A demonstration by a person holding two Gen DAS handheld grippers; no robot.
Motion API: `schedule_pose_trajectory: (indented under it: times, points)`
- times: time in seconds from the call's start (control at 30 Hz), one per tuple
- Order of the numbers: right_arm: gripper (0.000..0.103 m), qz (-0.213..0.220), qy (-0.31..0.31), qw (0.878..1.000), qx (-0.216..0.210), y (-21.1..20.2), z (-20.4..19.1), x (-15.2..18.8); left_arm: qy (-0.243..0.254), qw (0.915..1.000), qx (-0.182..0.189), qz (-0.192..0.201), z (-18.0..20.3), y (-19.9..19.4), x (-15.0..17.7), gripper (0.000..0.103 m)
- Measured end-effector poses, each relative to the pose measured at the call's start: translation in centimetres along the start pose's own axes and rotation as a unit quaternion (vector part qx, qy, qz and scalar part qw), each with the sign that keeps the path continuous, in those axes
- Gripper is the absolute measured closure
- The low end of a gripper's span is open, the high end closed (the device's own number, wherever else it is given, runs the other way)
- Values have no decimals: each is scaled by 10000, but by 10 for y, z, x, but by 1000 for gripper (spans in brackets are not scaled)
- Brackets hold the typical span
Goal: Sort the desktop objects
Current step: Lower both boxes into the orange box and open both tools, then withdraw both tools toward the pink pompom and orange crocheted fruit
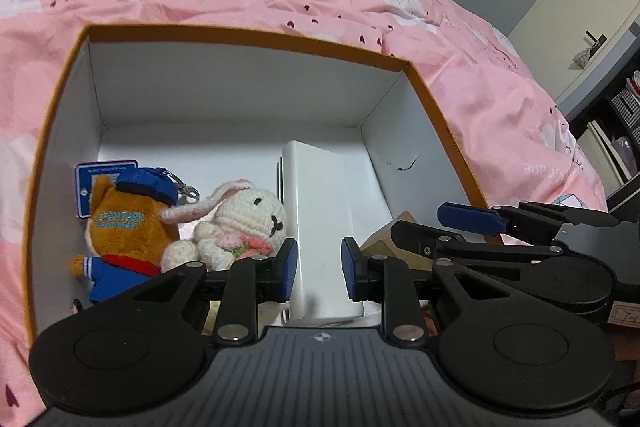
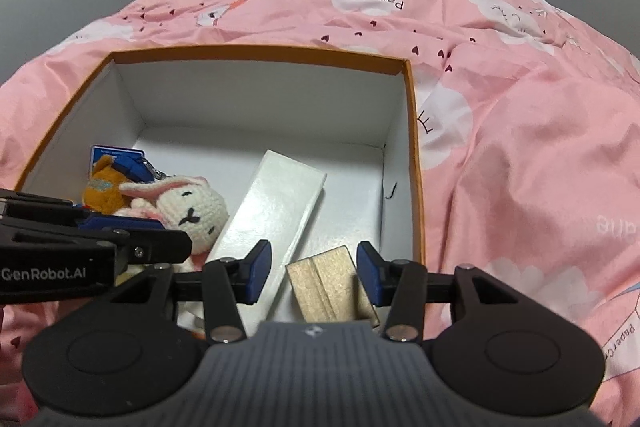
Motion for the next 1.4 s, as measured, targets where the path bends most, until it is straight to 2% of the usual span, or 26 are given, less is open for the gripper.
schedule_pose_trajectory:
  times: [0.07,0.17,0.37,0.47,0.6,0.67,0.87,0.93,1.07,1.27,1.4]
  points:
    - [52,74,34,9999,-87,-7,-2,2,98,9998,-135,79,5,-8,1,76]
    - [42,259,62,9994,-243,-19,-6,6,250,9988,-340,234,12,-23,2,76]
    - [41,543,96,9977,-385,-42,-10,16,333,9963,-639,472,24,-49,8,76]
    - [35,715,128,9965,-402,-54,-10,21,390,9937,-844,625,29,-60,13,76]
    - [28,802,249,9952,-503,-64,-11,30,391,9921,-937,732,32,-74,20,76]
    - [28,806,329,9944,-593,-67,-12,34,402,9910,-1000,799,33,-80,23,75]
    - [28,1066,424,9909,-701,-79,-19,46,344,9890,-1058,973,30,-100,35,62]
    - [26,1121,421,9906,-657,-82,-20,50,350,9886,-1097,967,28,-105,40,59]
    - [26,1030,305,9918,-685,-86,-27,59,358,9916,-1002,736,25,-108,52,59]
    - [25,707,118,9958,-571,-85,-37,76,327,9935,-1041,325,18,-105,76,59]
    - [25,494,146,9967,-628,-85,-38,89,315,9940,-1021,218,15,-109,87,58]
Point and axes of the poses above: each gripper's, at about its wrist camera, not at the fingertips, and y roughly the way its jaws point, z to its right, x to its underside, the point moved 5 cm from there along y, roughly the way its jaws point, and after that the axes turned 14 degrees about y, right-handed, at the moved point
